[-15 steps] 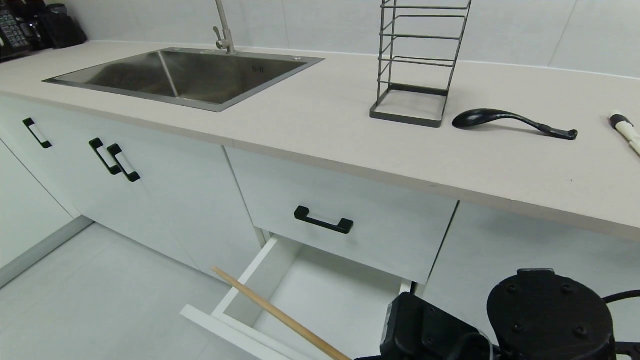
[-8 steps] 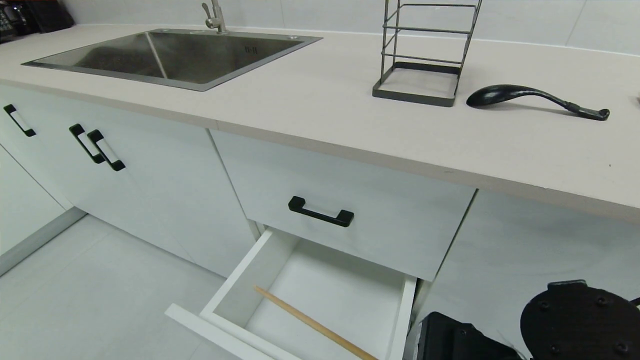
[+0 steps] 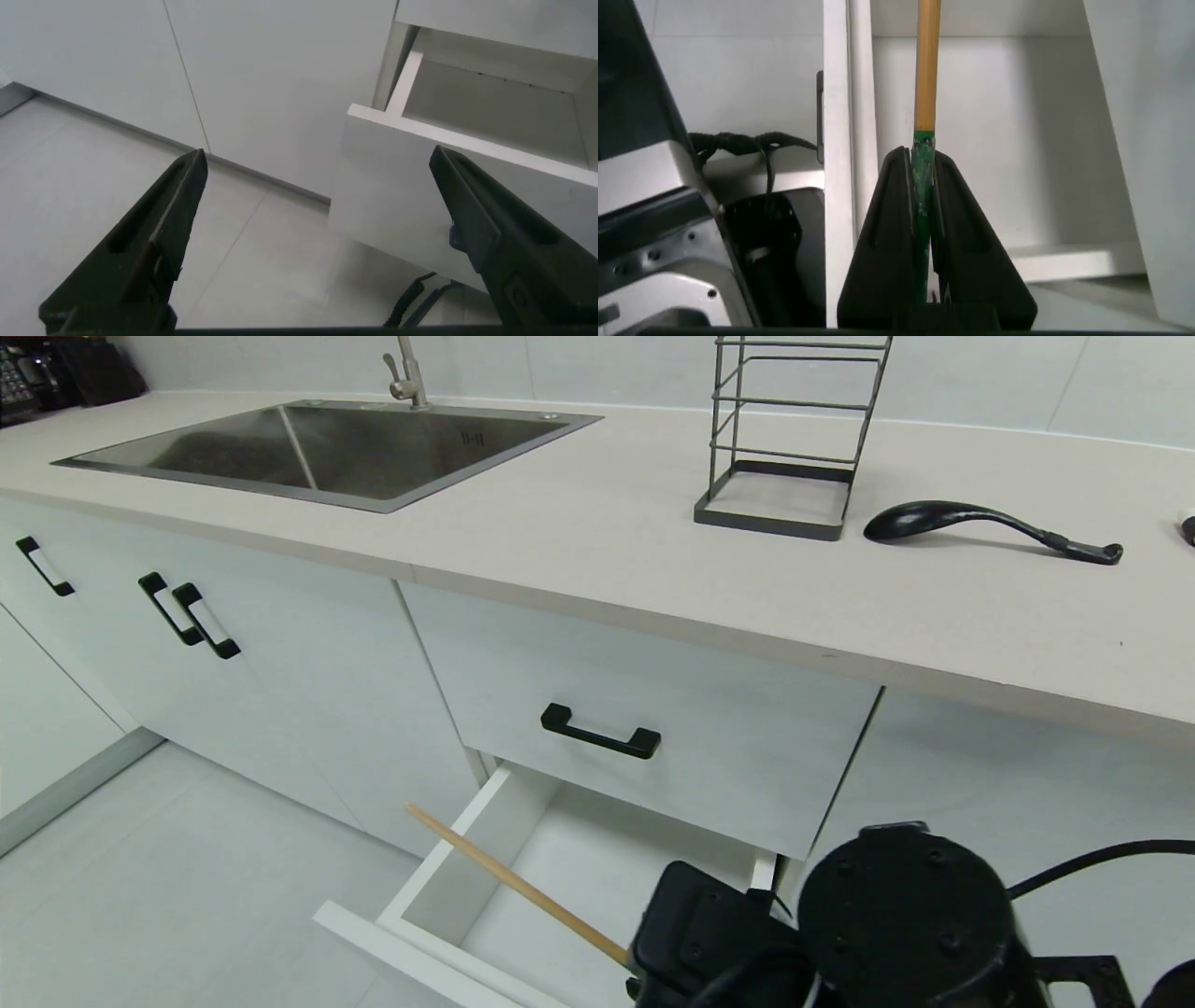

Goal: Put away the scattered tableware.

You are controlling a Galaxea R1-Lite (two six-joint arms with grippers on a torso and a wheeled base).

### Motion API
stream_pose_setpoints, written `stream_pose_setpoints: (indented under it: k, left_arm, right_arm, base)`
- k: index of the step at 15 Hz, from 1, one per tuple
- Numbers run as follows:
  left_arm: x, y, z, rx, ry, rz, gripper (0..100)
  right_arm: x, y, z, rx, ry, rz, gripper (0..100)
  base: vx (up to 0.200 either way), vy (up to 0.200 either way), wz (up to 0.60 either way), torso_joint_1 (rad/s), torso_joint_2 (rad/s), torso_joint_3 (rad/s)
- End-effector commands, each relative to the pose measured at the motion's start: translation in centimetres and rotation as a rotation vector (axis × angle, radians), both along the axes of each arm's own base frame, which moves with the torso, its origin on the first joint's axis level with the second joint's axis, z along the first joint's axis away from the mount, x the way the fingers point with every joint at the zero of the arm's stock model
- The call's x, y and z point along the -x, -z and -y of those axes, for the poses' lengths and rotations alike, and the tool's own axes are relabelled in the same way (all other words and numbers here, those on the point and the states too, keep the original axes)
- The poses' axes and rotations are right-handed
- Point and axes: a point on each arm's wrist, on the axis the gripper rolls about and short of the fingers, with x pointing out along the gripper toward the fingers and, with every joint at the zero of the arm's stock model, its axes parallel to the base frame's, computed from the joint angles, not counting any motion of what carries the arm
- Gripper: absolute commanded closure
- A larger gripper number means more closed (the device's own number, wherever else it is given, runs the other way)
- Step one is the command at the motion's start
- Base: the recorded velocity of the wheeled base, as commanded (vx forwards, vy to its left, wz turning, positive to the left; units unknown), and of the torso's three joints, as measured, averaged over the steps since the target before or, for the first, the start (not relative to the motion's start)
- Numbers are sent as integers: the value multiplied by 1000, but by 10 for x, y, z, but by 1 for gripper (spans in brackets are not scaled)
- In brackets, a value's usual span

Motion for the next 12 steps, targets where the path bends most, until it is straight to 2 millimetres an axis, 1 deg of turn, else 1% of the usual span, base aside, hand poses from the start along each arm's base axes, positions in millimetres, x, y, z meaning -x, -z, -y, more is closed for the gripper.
stream_pose_setpoints:
  k: [1, 3, 4, 6, 8, 12]
  left_arm:
    - [0, 0, 0, 0, -2, 0, 0]
    - [0, 0, 0, 0, 0, 0, 0]
    - [0, 0, 0, 0, 0, 0, 0]
    - [0, 0, 0, 0, 0, 0, 0]
    - [0, 0, 0, 0, 0, 0, 0]
    - [0, 0, 0, 0, 0, 0, 0]
  right_arm:
    - [-10, 15, -23, 39, 4, -15, 100]
    - [-12, 18, -27, 45, 6, -17, 100]
    - [-19, 21, -32, 52, 18, -21, 100]
    - [-25, 22, -39, 67, 35, -21, 100]
    - [-36, 25, -42, 71, 63, -23, 100]
    - [-51, 33, -41, 90, 114, -23, 100]
  base:
    - [0, 0, 0, 0, 0, 0]
    - [0, 0, 0, 0, 0, 0]
    - [0, 0, 0, 0, 0, 0]
    - [0, 0, 0, 0, 0, 0]
    - [0, 0, 0, 0, 0, 0]
    - [0, 0, 0, 0, 0, 0]
